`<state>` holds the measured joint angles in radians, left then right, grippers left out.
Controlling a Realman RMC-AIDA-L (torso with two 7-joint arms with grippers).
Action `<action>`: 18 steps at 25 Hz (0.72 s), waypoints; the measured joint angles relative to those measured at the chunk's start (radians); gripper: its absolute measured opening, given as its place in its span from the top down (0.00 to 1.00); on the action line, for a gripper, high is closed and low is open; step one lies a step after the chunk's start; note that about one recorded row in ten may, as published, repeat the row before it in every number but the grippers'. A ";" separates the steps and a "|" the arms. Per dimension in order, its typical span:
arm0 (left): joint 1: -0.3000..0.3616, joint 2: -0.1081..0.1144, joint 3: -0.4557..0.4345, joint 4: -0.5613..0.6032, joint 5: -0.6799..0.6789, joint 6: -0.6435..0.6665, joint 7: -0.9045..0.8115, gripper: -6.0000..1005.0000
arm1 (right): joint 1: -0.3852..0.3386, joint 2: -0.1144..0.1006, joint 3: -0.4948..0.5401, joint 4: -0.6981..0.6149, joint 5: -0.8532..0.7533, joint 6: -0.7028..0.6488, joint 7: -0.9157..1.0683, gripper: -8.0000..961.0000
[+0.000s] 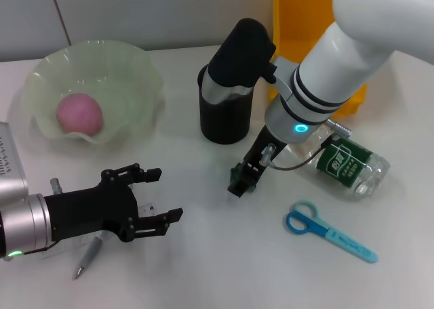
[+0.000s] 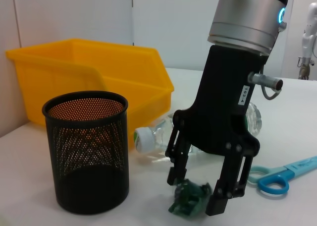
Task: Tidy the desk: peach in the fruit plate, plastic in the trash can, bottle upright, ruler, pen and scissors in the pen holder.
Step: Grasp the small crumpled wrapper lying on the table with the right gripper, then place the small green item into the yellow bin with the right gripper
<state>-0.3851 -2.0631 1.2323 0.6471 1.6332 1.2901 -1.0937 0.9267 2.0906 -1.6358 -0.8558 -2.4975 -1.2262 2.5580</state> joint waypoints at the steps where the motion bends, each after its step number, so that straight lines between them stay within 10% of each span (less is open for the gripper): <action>1: 0.000 -0.001 0.000 0.000 0.000 0.000 0.000 0.18 | 0.006 0.000 -0.003 0.010 0.000 0.001 0.000 0.17; 13: 0.006 -0.002 -0.004 0.000 0.000 -0.002 0.003 0.18 | 0.004 0.000 -0.005 0.014 0.000 0.005 -0.001 0.68; 18: 0.006 -0.002 -0.004 0.000 0.000 -0.001 0.003 0.18 | -0.020 -0.002 -0.002 -0.030 0.000 0.003 0.000 0.73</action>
<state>-0.3789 -2.0647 1.2288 0.6474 1.6337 1.2886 -1.0906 0.9071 2.0890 -1.6373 -0.8858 -2.4973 -1.2234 2.5582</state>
